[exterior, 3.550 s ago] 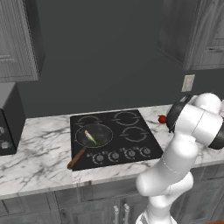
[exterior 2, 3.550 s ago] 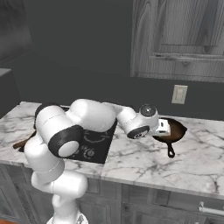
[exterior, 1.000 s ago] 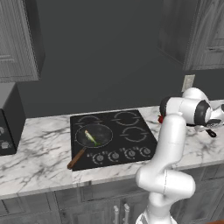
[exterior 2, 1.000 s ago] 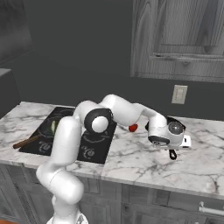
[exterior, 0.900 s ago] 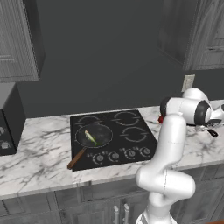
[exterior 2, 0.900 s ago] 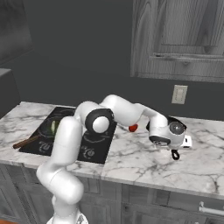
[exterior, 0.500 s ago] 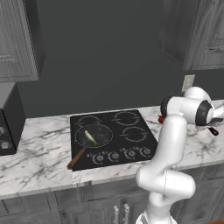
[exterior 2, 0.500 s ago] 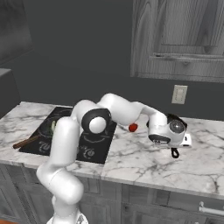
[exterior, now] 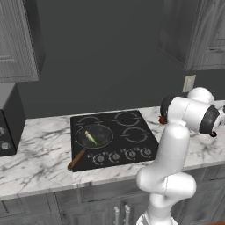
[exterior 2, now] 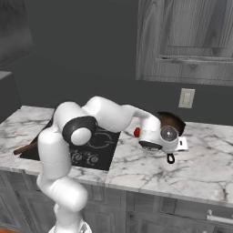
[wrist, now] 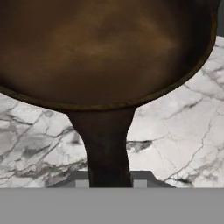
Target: Place both pans onto different burners. Then place the bell pepper and the fish on different pans.
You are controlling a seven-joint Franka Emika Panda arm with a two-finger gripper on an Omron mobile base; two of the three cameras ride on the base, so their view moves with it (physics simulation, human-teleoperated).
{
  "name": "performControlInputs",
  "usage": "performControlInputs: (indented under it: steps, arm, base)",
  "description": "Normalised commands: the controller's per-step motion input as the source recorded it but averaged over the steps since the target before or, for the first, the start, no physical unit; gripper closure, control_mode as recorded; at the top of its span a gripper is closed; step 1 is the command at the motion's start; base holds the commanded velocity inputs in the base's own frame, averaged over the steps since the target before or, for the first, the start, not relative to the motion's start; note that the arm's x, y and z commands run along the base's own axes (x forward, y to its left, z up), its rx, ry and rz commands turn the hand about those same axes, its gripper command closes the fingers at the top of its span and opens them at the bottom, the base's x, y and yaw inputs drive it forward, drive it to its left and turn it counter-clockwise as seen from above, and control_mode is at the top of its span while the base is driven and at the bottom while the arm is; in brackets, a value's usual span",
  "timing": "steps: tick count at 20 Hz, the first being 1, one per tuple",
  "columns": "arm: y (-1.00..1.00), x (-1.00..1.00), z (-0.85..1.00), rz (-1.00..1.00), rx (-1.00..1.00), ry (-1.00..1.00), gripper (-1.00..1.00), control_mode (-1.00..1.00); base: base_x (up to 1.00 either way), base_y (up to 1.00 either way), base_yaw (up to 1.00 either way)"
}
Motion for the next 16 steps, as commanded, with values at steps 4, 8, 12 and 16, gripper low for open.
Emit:
performControlInputs:
  steps: [4, 8, 12, 16]
  arm:
    - [0.92, -0.34, 0.10, 0.13, -0.16, -0.03, 1.00, -1.00]
    - [0.86, -0.28, 0.24, 0.17, -0.13, -0.01, 1.00, -1.00]
    - [0.78, -0.09, 0.25, 0.20, -0.06, 0.00, 1.00, -1.00]
    - [0.68, -0.01, 0.16, 0.21, -0.01, 0.00, 1.00, -1.00]
  base:
    - [0.00, 0.00, 0.00]
    - [0.00, 0.00, 0.00]
    - [0.00, 0.00, 0.00]
    - [0.00, 0.00, 0.00]
